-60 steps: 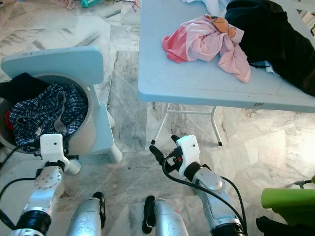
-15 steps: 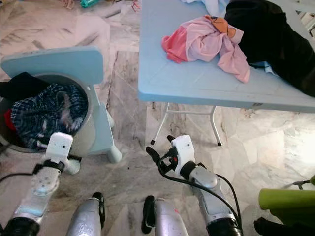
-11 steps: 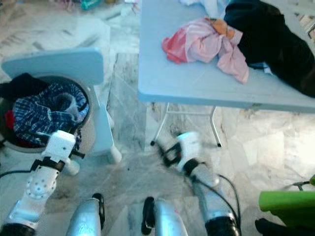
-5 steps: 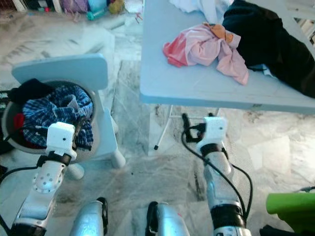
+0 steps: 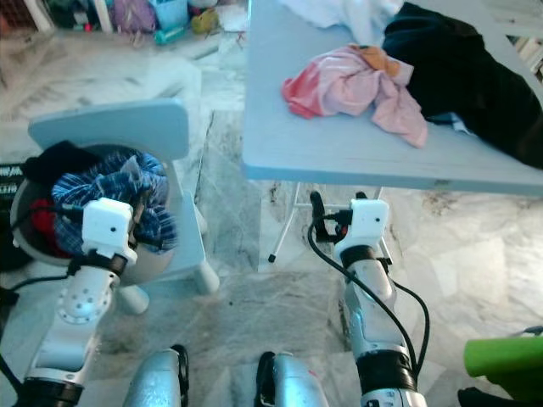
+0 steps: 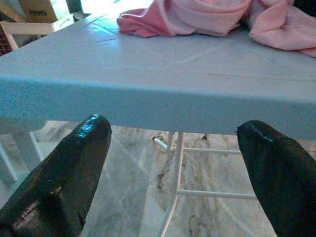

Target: Hang hanger

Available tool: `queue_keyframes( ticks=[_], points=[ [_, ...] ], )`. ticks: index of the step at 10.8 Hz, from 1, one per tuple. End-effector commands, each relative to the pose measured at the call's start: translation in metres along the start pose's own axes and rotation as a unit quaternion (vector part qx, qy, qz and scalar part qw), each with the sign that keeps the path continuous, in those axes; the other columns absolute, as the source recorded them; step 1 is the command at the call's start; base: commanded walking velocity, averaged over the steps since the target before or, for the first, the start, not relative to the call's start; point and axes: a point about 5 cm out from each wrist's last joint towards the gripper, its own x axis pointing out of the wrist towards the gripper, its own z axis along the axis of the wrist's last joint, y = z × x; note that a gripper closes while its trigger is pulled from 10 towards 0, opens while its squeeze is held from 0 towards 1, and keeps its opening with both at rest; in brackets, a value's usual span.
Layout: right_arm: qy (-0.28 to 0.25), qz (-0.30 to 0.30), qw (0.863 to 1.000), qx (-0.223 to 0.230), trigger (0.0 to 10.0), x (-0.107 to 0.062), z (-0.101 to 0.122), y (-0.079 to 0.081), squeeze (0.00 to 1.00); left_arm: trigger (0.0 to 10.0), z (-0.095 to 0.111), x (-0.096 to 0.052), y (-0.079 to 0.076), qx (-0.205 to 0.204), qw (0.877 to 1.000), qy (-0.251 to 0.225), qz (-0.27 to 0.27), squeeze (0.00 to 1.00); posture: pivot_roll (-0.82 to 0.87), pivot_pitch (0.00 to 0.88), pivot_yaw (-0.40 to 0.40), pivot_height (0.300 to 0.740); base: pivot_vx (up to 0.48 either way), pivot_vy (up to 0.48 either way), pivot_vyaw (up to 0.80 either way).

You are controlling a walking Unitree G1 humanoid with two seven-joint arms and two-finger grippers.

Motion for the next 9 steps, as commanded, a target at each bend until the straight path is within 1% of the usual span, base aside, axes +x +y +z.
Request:
queue_keyframes(
  ticks=[1, 3, 6, 9],
  points=[
    [0.004, -0.009, 1.000, 0.002, 10.0, 0.0006, -0.0027, -0.0023, 0.00, 10.0, 0.0048, 0.0012, -0.0006, 0.001, 1.000, -0.005, -0.011, 0.00, 0.09, 0.128, -0.062, 0.740, 0.000, -0.480, 0.00],
    [0.007, -0.001, 1.000, 0.004, 10.0, 0.0005, -0.0048, 0.0014, 0.00, 10.0, 0.0051, 0.0017, 0.0022, 0.003, 1.000, -0.001, -0.011, 0.00, 0.09, 0.128, -0.061, 0.740, 0.000, -0.480, 0.00],
    [0.005, -0.005, 1.000, 0.003, 10.0, 0.0026, -0.0038, -0.0020, 0.00, 10.0, 0.0065, 0.0051, -0.0033, 0.002, 1.000, -0.002, -0.022, 0.00, 0.08, 0.125, -0.059, 0.740, 0.000, -0.480, 0.00],
    [0.005, -0.005, 1.000, 0.003, 10.0, 0.0029, -0.0045, -0.0019, 0.00, 10.0, 0.0068, 0.0073, -0.0049, 0.005, 1.000, -0.002, -0.027, 0.00, 0.08, 0.121, -0.057, 0.740, 0.000, -0.480, 0.00]
  ],
)
